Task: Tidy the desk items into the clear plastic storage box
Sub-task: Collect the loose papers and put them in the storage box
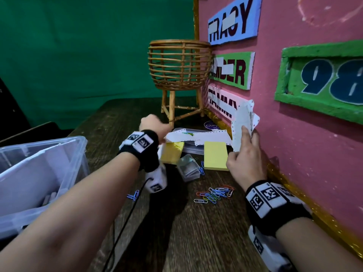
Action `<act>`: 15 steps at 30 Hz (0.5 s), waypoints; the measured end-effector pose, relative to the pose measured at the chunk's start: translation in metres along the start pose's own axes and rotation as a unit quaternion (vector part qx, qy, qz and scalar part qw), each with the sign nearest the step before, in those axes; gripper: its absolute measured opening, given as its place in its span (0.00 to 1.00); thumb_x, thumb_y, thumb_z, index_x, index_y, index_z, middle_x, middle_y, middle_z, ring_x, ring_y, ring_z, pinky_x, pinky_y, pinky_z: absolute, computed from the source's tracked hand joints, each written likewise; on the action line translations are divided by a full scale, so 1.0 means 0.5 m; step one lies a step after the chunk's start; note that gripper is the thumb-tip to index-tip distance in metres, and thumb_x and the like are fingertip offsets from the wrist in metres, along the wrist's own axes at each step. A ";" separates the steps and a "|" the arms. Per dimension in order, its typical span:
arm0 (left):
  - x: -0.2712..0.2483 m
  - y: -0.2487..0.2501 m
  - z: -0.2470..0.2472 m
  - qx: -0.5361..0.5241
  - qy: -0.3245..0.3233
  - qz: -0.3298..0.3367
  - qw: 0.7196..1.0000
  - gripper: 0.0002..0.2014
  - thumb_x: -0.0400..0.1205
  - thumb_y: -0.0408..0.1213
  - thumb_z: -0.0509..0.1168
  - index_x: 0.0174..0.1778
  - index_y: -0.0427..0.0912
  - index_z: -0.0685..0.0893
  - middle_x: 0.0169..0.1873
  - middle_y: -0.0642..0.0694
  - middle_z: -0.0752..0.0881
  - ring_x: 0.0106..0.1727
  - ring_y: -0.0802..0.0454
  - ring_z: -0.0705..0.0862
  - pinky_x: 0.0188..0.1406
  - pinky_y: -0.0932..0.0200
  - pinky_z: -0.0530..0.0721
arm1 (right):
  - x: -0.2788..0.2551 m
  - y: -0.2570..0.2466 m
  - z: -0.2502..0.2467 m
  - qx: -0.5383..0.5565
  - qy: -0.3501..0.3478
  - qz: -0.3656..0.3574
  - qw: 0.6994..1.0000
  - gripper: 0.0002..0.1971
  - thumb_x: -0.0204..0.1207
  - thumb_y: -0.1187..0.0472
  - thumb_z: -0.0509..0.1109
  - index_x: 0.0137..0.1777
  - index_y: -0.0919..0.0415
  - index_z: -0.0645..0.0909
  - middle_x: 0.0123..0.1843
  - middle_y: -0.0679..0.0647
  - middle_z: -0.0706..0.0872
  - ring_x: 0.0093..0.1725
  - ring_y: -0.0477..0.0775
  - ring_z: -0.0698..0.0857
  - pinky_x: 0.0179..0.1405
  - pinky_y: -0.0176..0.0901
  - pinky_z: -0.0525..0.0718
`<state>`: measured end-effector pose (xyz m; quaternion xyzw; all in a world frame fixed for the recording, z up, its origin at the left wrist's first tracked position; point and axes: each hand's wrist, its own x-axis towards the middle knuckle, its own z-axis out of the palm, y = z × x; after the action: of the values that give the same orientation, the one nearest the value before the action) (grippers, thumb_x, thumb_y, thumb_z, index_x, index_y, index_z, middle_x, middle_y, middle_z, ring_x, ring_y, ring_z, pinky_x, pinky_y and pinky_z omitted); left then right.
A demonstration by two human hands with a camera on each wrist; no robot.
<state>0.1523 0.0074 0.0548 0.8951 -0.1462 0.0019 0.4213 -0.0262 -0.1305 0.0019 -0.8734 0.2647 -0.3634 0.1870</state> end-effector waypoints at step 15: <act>-0.038 0.164 0.079 -0.383 -0.285 -0.032 0.878 0.11 0.81 0.30 0.55 0.32 0.37 0.72 0.20 0.44 0.81 0.21 0.53 0.81 0.26 0.63 0.86 | -0.005 -0.007 -0.015 0.036 0.058 -0.079 0.995 0.18 0.74 0.73 0.62 0.65 0.69 0.78 0.63 0.64 0.76 0.52 0.64 0.83 0.47 0.35 0.74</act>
<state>0.1077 -0.0667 0.0886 0.6298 -0.2205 -0.3233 0.6710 -0.0320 -0.1270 0.0073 -0.8617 0.1924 -0.4363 0.1733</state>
